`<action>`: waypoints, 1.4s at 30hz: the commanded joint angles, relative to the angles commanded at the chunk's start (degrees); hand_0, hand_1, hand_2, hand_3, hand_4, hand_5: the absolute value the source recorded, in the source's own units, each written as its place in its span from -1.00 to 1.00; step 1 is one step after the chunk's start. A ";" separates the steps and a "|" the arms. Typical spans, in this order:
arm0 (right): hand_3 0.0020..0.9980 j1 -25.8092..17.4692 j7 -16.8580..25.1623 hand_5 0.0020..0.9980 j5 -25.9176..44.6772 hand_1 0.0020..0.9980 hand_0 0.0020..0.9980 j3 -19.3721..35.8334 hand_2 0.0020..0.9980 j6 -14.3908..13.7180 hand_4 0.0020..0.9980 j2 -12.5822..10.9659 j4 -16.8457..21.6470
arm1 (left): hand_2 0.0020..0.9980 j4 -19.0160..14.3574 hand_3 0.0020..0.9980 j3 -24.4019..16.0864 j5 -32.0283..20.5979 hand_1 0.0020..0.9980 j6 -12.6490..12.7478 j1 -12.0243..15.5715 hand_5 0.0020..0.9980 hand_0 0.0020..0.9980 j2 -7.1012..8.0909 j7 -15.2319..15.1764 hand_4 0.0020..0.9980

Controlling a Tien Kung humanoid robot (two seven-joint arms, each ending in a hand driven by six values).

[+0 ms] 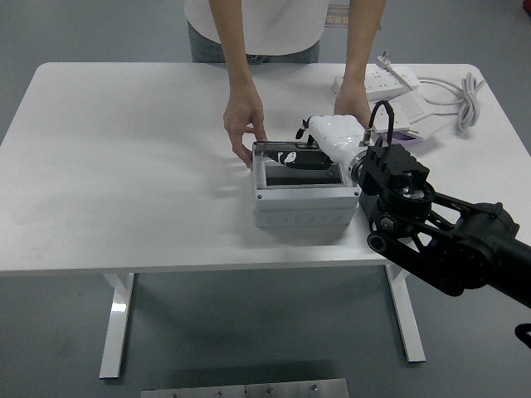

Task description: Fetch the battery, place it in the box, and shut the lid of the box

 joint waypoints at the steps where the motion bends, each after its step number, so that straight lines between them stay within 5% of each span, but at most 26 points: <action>1: 0.39 -0.04 -0.02 1.00 0.03 -0.07 0.12 -0.02 0.18 0.02 0.82 -0.07 0.06 | 0.34 0.00 0.21 0.01 -0.01 0.44 0.00 0.01 -0.65 0.17 0.02 -0.01 0.41; 32: 0.40 -1.32 -0.85 1.00 0.41 -0.08 0.09 -0.32 0.18 1.35 0.82 0.25 0.38 | 0.34 -0.06 0.21 -0.09 0.25 0.44 -0.05 0.07 -0.65 0.17 0.00 0.16 0.41; 42: 0.40 -2.69 -0.78 1.00 -0.76 -0.08 0.09 3.89 0.18 1.33 0.81 -0.90 0.90 | 0.34 -0.10 0.21 -0.04 0.17 0.44 -0.01 0.13 -0.65 0.17 -0.10 0.24 0.41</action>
